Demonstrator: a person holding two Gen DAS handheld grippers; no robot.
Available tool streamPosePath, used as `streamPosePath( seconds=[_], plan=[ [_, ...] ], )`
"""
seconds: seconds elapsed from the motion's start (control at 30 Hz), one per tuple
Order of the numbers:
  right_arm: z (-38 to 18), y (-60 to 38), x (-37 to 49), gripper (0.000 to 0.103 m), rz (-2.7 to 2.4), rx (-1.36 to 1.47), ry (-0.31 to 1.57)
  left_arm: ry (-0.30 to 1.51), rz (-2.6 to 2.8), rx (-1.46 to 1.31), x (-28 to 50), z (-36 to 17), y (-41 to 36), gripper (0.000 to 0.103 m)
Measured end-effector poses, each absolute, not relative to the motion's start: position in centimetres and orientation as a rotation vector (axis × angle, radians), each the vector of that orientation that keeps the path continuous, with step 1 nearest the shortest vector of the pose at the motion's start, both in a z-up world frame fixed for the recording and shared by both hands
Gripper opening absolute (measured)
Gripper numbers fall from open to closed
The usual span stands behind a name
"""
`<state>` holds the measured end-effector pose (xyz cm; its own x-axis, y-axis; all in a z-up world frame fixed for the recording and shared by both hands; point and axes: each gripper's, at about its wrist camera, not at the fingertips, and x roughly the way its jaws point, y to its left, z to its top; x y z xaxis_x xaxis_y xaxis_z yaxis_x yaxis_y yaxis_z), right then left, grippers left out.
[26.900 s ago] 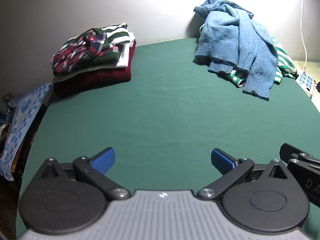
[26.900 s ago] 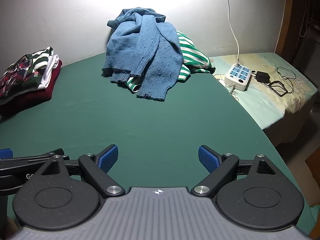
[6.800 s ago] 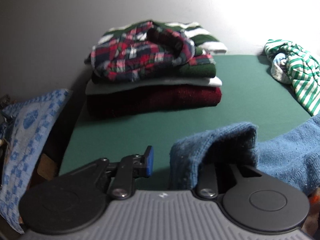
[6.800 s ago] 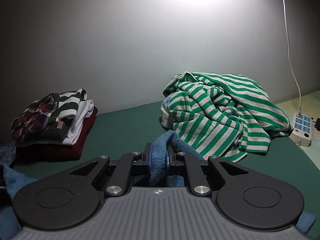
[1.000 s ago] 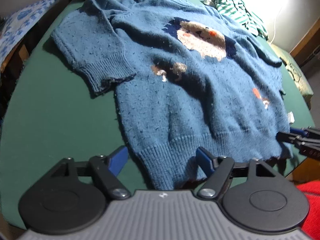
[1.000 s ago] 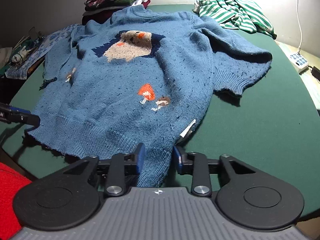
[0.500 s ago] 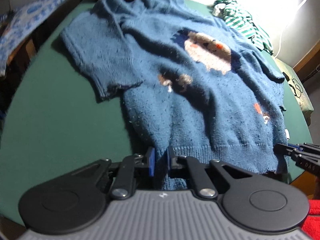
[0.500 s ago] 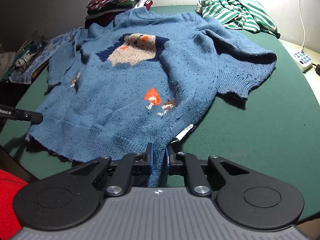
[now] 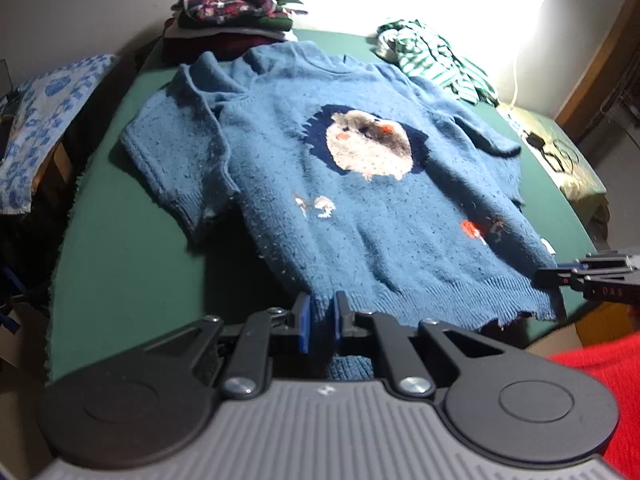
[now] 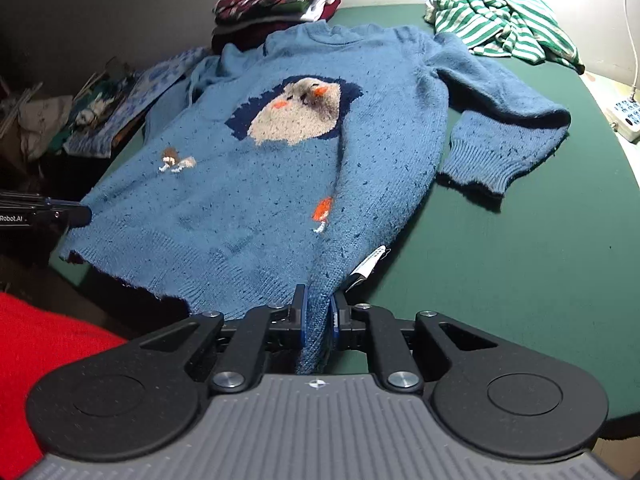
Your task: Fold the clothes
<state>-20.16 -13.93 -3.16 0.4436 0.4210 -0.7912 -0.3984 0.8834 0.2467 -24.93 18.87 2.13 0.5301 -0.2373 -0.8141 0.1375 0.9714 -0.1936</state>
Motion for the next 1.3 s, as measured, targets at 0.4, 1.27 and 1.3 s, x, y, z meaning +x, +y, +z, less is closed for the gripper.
streamPosePath(
  seconds=[0.4, 1.27, 1.3],
  plan=[
    [-5.0, -14.3, -21.1, 0.012, 0.525, -0.047, 1.077, 1.104, -0.232, -0.039, -26.1, -0.2, 18.9, 0.006],
    [-6.2, -12.0, -11.9, 0.026, 0.382, 0.042, 0.843, 0.979, -0.221, 0.040, -15.5, -3.9, 14.6, 0.013],
    [-6.7, -12.0, -11.2, 0.026, 0.370, 0.056, 0.851, 0.979, -0.213, 0.038, -15.5, -4.2, 14.7, 0.015]
  ],
)
